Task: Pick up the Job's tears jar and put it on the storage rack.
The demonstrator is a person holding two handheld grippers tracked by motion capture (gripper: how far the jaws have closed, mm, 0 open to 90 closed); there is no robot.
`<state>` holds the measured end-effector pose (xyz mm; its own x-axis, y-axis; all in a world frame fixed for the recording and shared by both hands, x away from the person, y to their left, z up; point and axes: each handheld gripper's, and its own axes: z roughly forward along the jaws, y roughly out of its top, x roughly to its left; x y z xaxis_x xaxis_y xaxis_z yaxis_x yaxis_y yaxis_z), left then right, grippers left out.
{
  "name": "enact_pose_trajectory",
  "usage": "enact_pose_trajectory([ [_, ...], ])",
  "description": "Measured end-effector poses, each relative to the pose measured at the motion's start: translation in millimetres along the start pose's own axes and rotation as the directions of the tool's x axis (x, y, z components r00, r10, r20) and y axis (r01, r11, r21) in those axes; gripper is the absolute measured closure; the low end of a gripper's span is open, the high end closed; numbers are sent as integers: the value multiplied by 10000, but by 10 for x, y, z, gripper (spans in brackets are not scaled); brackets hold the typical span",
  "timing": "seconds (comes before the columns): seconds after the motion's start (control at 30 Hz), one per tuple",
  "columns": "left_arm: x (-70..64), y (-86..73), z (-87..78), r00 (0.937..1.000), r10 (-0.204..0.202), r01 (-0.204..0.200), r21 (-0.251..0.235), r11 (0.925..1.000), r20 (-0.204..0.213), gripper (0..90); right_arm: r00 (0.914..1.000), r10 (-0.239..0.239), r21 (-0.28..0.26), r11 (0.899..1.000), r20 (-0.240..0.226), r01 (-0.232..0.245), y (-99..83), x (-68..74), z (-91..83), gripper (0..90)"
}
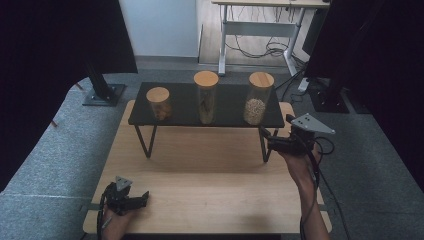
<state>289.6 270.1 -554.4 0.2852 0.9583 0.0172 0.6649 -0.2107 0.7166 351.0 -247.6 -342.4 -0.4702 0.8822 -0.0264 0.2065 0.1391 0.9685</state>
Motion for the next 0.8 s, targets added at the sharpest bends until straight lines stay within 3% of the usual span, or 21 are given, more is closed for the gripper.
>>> enact_pose_trajectory([
  [0.8, -3, 0, 0, 10000, -8, 8, -4, 10000, 0, 19, 9999, 54, 47, 10000, 141, -55, -191, -26, -142, 44],
])
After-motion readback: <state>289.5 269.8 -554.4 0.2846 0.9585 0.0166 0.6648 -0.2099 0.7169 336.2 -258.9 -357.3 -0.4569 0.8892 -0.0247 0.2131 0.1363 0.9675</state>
